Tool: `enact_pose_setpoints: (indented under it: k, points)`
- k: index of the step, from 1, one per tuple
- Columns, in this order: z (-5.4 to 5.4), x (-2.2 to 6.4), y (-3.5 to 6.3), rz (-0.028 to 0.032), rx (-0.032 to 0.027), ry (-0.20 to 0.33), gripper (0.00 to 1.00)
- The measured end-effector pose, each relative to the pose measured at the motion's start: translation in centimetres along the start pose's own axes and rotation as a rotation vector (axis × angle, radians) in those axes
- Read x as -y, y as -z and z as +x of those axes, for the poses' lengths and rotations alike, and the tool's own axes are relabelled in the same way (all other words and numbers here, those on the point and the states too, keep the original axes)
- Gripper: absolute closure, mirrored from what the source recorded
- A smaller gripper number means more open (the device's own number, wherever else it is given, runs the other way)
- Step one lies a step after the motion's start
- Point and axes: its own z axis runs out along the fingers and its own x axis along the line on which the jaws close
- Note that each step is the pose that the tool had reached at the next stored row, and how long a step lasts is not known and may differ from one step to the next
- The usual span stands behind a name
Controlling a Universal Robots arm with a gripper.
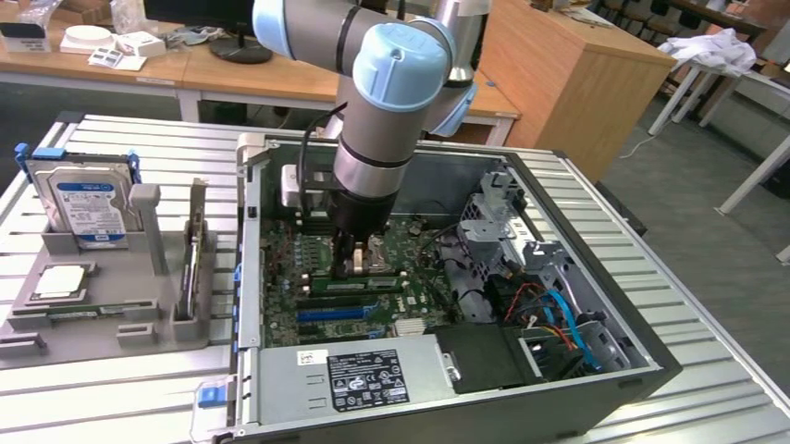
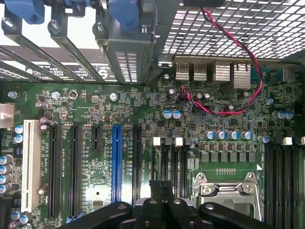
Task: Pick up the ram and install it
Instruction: 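Press down the ram until it locks into place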
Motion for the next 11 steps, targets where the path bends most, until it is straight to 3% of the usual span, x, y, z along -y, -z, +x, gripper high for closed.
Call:
enact_pose_setpoints:
  k: [11]
  points:
    - [0.01, 0.01, -0.17, 0.0002, 0.0002, 0.000, 0.89]
